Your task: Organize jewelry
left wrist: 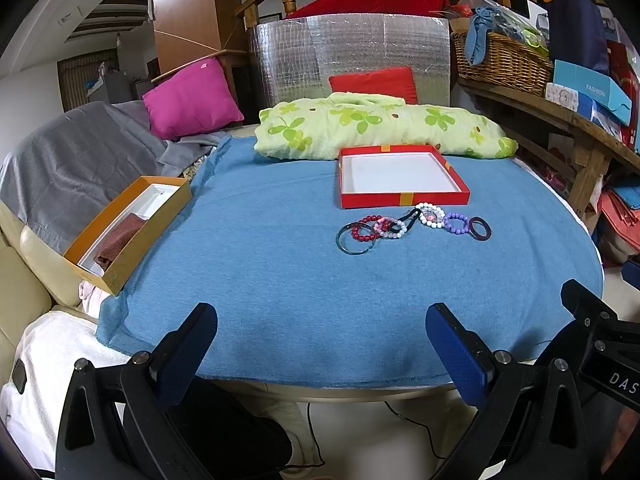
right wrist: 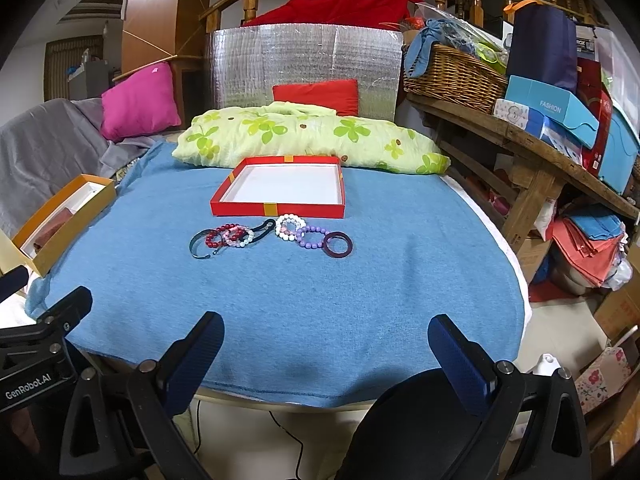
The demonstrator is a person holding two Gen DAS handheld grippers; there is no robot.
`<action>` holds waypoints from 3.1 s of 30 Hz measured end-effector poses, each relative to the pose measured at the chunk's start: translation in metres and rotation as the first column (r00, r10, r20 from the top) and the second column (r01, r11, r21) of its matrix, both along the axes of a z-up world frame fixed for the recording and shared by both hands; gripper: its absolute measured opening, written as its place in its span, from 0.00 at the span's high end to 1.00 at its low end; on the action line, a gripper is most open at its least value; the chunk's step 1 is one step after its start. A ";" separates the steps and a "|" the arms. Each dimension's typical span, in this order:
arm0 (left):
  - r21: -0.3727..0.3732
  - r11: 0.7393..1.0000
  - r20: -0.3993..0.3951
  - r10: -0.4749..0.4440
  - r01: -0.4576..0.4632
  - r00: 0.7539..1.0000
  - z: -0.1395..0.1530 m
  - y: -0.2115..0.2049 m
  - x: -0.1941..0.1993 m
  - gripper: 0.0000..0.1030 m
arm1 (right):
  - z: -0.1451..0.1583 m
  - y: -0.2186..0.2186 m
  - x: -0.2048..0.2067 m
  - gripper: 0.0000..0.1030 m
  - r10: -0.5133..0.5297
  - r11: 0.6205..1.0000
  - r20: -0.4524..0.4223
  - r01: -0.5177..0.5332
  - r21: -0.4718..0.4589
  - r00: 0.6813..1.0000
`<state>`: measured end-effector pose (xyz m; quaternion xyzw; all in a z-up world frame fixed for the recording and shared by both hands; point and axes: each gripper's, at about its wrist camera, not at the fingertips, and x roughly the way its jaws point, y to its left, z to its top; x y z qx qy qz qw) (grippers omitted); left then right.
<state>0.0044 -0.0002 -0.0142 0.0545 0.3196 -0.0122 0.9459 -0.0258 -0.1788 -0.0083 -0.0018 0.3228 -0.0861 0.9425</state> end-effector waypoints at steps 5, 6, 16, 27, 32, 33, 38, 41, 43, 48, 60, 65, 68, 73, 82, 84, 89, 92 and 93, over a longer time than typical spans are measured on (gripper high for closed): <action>-0.001 1.000 0.000 -0.001 0.001 1.000 0.000 0.000 0.000 0.00 | 0.000 0.000 0.001 0.00 -0.001 1.000 0.000 0.001 0.001 1.000; -0.002 1.000 -0.001 -0.001 0.001 1.000 0.000 0.000 0.000 0.00 | 0.000 0.000 0.000 0.00 0.000 1.000 0.000 0.000 0.001 1.000; 0.000 1.000 -0.004 -0.003 0.003 1.000 0.000 -0.001 0.000 0.00 | -0.001 0.000 0.001 0.00 -0.001 1.000 -0.001 0.001 -0.003 1.000; 0.002 1.000 -0.005 -0.003 0.003 1.000 0.001 -0.002 0.000 0.00 | -0.002 0.000 0.001 0.00 0.000 1.000 -0.004 0.000 -0.005 1.000; 0.003 1.000 -0.004 -0.003 0.003 1.000 0.002 -0.002 0.001 0.00 | -0.002 0.000 0.001 0.00 0.001 1.000 -0.007 -0.001 -0.006 1.000; 0.003 1.000 -0.004 -0.003 0.003 1.000 0.002 -0.002 0.001 0.00 | -0.002 0.000 0.001 0.00 0.001 1.000 -0.007 -0.001 -0.005 1.000; 0.005 1.000 -0.004 -0.005 0.005 1.000 0.001 -0.002 0.001 0.00 | -0.004 0.001 0.001 0.00 0.003 1.000 -0.010 -0.003 -0.004 1.000; 0.013 1.000 -0.006 -0.006 0.006 1.000 -0.001 0.000 0.007 0.00 | -0.006 -0.001 0.007 0.00 0.018 1.000 -0.017 -0.018 0.008 1.000; 0.014 1.000 -0.017 -0.004 0.005 1.000 -0.005 0.004 0.018 0.00 | -0.007 -0.009 0.012 0.00 0.039 0.999 -0.009 -0.038 0.030 0.999; -0.005 1.000 -0.089 0.001 -0.001 0.996 -0.024 0.012 0.058 0.00 | -0.019 -0.045 0.046 0.00 0.059 0.993 -0.049 -0.054 0.106 0.997; 0.019 1.000 -0.204 0.024 -0.020 0.979 -0.075 0.013 0.184 0.00 | -0.076 -0.083 0.186 0.11 0.076 0.987 -0.216 -0.042 0.158 0.973; -0.052 0.998 -0.270 0.012 -0.027 0.963 -0.096 0.016 0.232 0.00 | -0.099 -0.093 0.231 0.21 0.081 0.981 -0.273 -0.029 0.190 0.958; -0.101 0.995 -0.299 -0.033 0.003 0.954 -0.106 0.009 0.249 0.06 | -0.113 -0.097 0.248 0.30 0.098 0.974 -0.304 -0.028 0.227 0.948; -0.158 0.987 -0.345 -0.077 0.023 0.935 -0.114 0.000 0.264 0.11 | -0.122 -0.094 0.260 0.47 0.097 0.974 -0.325 -0.022 0.227 0.941; -0.229 0.969 -0.319 -0.165 0.093 0.933 -0.109 -0.014 0.254 0.11 | -0.124 -0.101 0.258 0.81 0.063 0.975 -0.298 0.006 0.222 0.953; -0.218 0.972 -0.335 -0.161 0.090 0.928 -0.114 -0.014 0.254 0.11 | -0.123 -0.104 0.257 0.81 0.061 0.971 -0.294 0.012 0.239 0.954; -0.182 0.977 -0.338 -0.168 0.111 0.926 -0.119 -0.016 0.250 0.11 | -0.123 -0.103 0.258 0.82 0.063 0.973 -0.290 0.006 0.232 0.955; -0.140 0.982 -0.337 -0.170 0.130 0.926 -0.122 -0.019 0.249 0.11 | -0.123 -0.105 0.256 0.82 0.056 0.970 -0.290 0.017 0.243 0.955; -0.127 0.982 -0.338 -0.174 0.138 0.925 -0.123 -0.020 0.249 0.11 | -0.123 -0.105 0.255 0.82 0.055 0.969 -0.291 0.019 0.244 0.955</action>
